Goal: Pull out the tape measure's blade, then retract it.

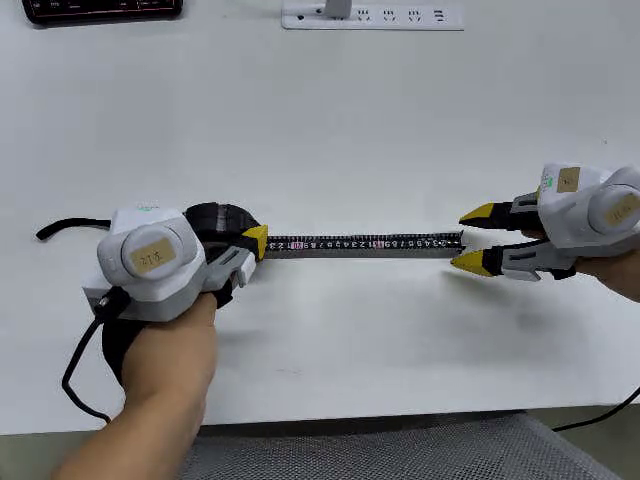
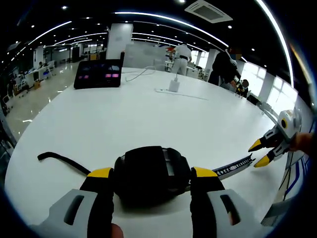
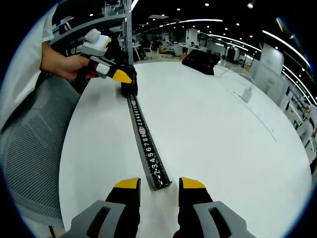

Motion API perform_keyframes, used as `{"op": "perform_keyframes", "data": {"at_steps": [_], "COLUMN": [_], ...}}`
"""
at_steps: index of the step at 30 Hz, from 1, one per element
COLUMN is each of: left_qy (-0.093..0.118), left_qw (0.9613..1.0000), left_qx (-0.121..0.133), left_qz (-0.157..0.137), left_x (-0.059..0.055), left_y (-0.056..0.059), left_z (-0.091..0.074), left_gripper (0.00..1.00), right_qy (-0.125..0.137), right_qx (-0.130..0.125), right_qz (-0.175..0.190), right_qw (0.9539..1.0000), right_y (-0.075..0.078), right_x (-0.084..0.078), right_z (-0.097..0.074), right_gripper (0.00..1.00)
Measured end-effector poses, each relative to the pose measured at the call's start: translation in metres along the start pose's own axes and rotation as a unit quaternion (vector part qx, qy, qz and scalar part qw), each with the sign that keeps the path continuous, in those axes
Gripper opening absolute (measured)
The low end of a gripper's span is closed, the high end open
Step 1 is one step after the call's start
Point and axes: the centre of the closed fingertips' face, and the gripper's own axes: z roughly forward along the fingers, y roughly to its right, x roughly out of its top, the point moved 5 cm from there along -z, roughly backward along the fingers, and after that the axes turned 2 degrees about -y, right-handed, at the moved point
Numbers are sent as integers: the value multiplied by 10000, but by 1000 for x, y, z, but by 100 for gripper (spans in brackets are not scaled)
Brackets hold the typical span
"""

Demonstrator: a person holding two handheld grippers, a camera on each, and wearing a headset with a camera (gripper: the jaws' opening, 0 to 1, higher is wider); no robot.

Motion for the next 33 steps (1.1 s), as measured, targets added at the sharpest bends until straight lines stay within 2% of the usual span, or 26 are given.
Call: {"op": "perform_keyframes", "data": {"at_steps": [11, 25, 33], "left_qy": [8, 20, -4], "left_qw": [10000, 10000, 10000], "left_qx": [-22, -40, -61], "left_qz": [-14, -15, -33], "left_x": [0, 0, 0], "left_y": [0, 0, -1], "left_z": [0, 0, 1], "left_gripper": [58, 58, 58], "right_qy": [-204, -283, -281], "right_qx": [295, 360, 385], "right_qz": [-298, -523, -474], "right_qw": [9989, 9976, 9977], "right_y": [2, 5, 5], "right_x": [-2, -5, -5], "right_z": [10, 10, 10], "right_gripper": [19, 12, 11]}}
